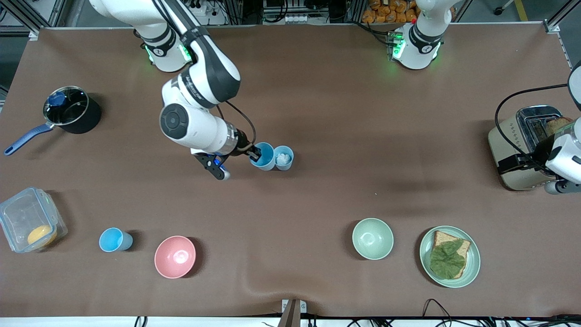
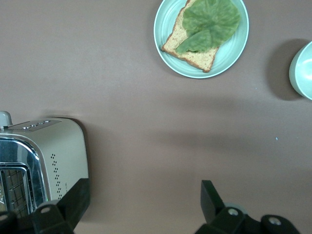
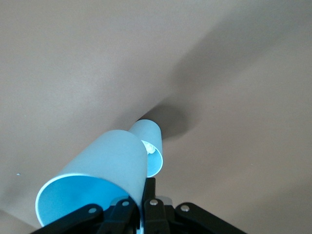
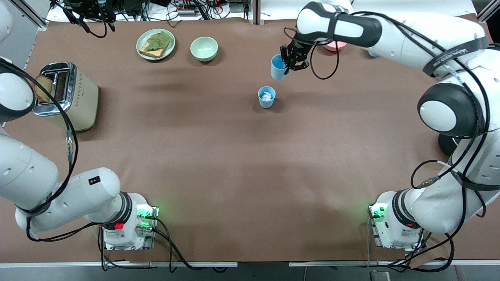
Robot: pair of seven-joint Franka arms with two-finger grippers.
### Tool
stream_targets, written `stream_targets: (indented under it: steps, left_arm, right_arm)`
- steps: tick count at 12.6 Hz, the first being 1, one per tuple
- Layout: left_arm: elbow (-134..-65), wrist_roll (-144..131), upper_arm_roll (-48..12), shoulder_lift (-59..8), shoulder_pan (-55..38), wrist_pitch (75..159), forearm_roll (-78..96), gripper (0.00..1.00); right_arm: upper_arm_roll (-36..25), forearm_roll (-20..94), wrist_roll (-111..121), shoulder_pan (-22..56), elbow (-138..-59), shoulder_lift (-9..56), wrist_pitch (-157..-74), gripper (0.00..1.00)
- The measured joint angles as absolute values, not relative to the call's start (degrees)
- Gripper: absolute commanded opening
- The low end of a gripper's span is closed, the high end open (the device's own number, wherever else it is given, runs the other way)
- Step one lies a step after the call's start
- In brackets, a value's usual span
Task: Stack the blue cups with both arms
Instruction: 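Lower the held blue cup into the standing cup with the right gripper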
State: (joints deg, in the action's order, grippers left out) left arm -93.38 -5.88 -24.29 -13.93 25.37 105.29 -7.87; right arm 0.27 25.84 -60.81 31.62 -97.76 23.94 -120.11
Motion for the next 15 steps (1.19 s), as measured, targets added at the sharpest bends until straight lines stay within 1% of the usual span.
stream_targets:
  steps: [4, 10, 11, 12, 13, 15]
  left_arm:
    - [-93.5, -5.9, -24.3, -14.7, 26.0, 105.4, -7.9, 1.0]
    - [-93.6, -5.9, -24.3, -15.2, 26.1, 105.4, -7.9, 1.0]
    - [-93.7, -5.9, -24.3, -15.4, 26.1, 105.4, -7.9, 1.0]
    - [-93.7, -5.9, -24.3, -15.4, 26.1, 105.4, -7.9, 1.0]
    - [-93.7, -5.9, -24.3, -15.4, 26.1, 105.4, -7.9, 1.0]
    - [-93.7, -5.9, -24.3, -15.4, 26.1, 105.4, -7.9, 1.0]
  right_arm:
    - [0.3, 25.8, -64.0, 35.5, -98.0, 26.9, -122.9, 0.0]
    - [0.3, 25.8, -64.7, 37.1, -98.1, 28.6, -123.1, 0.0]
    - [0.3, 25.8, -64.7, 37.4, -98.1, 28.8, -123.2, 0.11]
    - [0.3, 25.8, -64.7, 37.5, -98.1, 29.1, -123.2, 0.93]
    - [0.2, 25.8, -65.0, 37.4, -98.1, 29.2, -123.2, 1.0]
    - [-0.3, 25.8, -67.3, 37.4, -98.0, 29.2, -123.2, 1.0]
